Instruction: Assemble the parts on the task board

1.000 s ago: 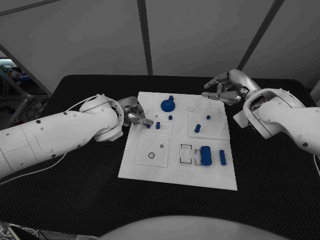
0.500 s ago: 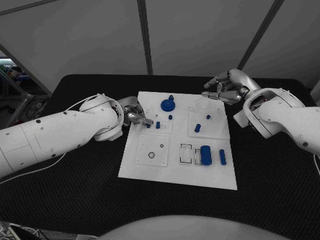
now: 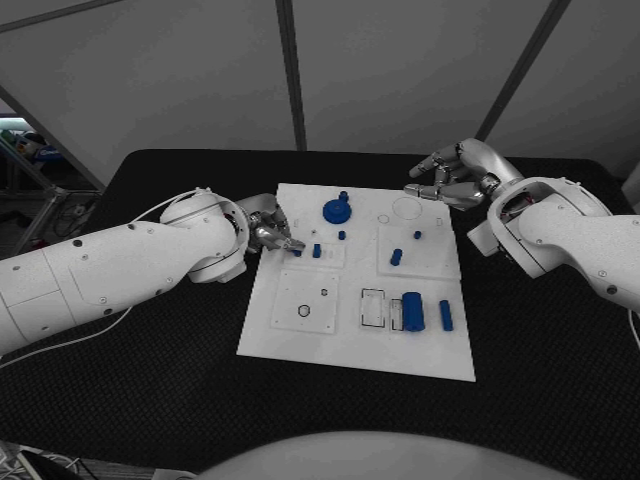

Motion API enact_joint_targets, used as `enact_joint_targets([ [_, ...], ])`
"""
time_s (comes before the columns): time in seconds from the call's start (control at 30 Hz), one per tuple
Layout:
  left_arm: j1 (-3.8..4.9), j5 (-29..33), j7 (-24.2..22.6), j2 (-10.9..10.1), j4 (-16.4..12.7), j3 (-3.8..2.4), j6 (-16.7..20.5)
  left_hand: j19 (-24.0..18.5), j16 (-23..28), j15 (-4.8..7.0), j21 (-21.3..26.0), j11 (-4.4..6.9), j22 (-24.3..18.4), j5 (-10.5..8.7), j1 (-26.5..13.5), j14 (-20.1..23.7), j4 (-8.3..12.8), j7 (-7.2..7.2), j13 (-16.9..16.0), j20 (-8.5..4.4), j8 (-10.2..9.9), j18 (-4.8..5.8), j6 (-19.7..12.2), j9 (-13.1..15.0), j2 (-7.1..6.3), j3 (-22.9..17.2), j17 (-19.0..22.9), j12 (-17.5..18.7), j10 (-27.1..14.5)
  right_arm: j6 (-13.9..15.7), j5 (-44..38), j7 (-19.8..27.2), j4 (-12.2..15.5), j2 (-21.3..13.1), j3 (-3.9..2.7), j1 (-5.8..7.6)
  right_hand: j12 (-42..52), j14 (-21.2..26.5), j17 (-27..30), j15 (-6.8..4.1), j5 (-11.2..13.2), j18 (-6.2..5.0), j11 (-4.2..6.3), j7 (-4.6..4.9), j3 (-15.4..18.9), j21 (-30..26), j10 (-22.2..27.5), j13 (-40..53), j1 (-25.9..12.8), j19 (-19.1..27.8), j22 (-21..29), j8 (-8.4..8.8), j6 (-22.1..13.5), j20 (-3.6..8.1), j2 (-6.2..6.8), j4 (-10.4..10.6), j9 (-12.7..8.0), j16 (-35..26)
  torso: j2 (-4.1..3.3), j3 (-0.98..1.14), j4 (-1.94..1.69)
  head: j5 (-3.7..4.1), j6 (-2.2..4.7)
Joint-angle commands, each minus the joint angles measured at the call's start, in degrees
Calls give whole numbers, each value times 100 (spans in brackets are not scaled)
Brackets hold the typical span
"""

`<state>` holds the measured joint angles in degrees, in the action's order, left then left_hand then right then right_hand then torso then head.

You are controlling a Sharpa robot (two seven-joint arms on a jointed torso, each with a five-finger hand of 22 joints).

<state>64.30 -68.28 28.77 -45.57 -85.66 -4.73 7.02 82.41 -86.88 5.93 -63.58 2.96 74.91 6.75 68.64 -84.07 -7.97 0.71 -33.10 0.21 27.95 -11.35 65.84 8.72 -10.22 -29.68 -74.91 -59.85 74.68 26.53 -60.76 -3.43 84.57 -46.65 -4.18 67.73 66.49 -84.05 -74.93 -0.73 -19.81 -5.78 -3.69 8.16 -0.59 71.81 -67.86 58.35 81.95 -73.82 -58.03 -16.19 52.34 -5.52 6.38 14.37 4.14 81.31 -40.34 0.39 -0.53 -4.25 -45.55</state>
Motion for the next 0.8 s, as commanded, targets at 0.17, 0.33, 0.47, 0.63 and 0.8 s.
enact_joint_targets([
  [0.17, 5, 124, 5, 7, -26, -1, -25, 22, 3, 21, -48, 26, 861, 35, 162, -438, 193, 8, -19, 9, 84, 645, -40, -39, 105, -510, -883, 27, 61, -30, -17, 33, 2, 8, -3, 8, -16, -278, -154, -35, -20, -64, 46, -6, -18, -33, 2, -5, 15, 11, 5, -36, 31, 43, -45, 1, -8, -29, -2, 1, 1, -7, -2],
  [0.33, 5, 135, 4, 4, -22, -1, -34, 30, 3, 18, -78, 24, 867, 37, 125, -438, 232, 9, -42, 12, 111, 650, -38, -47, 91, -619, -884, 19, 82, -30, -17, 34, 1, 7, -3, 8, -16, -278, -154, -35, -20, -64, 46, -6, -18, -33, 2, -5, 15, 11, 5, -36, 31, 43, -45, 1, -8, -29, -4, 3, 0, -6, -7],
  [0.47, 5, 138, 2, 7, -13, -1, -42, 37, 2, 19, -103, 25, 874, 40, 98, -438, 257, 9, -66, 13, 129, 655, -34, -51, 80, -679, -885, 7, 100, -29, -17, 35, 0, 9, -3, 8, -16, -278, -154, -35, -20, -64, 46, -6, -18, -33, 2, -5, 15, 11, 5, -36, 31, 43, -45, 1, -8, -29, -2, 3, 0, -9, -9],
  [0.63, 4, 140, 3, 11, -6, -1, -96, 55, 2, 20, -167, 30, 889, 59, 46, -439, 340, 0, -136, 13, 173, 665, -20, -58, 34, -811, -886, -29, 149, -30, -17, 36, -3, 12, -3, 8, -16, -278, -154, -35, -20, -64, 46, -6, -18, -33, 2, -5, 15, 11, 5, -36, 31, 43, -45, 1, -8, -29, -4, 2, 0, -8, -15],
  [0.8, 4, 140, 3, 9, -10, -2, -215, 62, 2, 22, -202, 37, 897, 82, 0, -439, 424, -9, -185, 12, 212, 670, -7, -65, -27, -918, -887, -50, 191, -33, -17, 37, -4, 12, -3, 8, -16, -278, -154, -35, -20, -64, 46, -6, -18, -33, 2, -5, 15, 11, 5, -36, 31, 43, -45, 1, -8, -29, -6, 1, 0, -6, -20],
])
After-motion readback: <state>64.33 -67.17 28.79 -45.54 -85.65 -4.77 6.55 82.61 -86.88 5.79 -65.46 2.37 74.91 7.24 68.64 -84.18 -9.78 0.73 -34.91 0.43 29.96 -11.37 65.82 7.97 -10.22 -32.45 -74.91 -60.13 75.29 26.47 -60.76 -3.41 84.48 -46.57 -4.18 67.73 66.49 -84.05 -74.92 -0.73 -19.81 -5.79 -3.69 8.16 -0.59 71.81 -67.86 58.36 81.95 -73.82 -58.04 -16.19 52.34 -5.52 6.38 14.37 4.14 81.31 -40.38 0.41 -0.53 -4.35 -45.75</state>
